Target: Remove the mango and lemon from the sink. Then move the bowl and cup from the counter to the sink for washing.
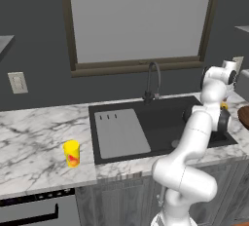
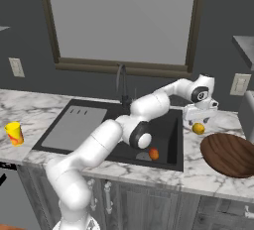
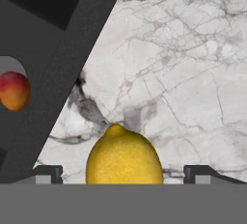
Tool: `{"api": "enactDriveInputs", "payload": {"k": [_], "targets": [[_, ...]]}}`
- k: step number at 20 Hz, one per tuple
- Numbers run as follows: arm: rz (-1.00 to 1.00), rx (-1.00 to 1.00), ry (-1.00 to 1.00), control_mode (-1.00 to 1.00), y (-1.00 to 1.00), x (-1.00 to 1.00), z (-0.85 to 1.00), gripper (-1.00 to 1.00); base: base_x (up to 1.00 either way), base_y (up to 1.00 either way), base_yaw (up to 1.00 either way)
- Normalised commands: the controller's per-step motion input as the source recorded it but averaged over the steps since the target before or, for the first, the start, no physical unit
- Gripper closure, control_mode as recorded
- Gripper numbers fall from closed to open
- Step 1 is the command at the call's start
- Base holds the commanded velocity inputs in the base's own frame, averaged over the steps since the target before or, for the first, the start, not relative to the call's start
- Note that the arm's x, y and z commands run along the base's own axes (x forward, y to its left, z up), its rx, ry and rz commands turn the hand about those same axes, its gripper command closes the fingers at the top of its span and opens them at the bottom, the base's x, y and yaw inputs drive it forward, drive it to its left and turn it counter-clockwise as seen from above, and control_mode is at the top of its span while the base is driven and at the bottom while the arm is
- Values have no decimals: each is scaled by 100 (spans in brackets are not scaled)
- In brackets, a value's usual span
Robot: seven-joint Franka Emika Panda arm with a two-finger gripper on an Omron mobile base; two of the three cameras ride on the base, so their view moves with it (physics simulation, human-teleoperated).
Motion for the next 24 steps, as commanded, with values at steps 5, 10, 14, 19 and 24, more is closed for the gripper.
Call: {"api": "enactDriveInputs", "payload": {"k": [5,10,14,19,24], "targets": [[0,0,0,-100,7,-4,21,-100,0,0,0],[0,-5,-6,-100,14,-12,30,-100,0,0,0],[0,-7,-4,-100,19,-17,26,-100,0,0,0],[0,-2,0,-100,29,-26,16,-100,0,0,0],[0,0,0,-100,39,-30,2,-100,0,0,0]]}}
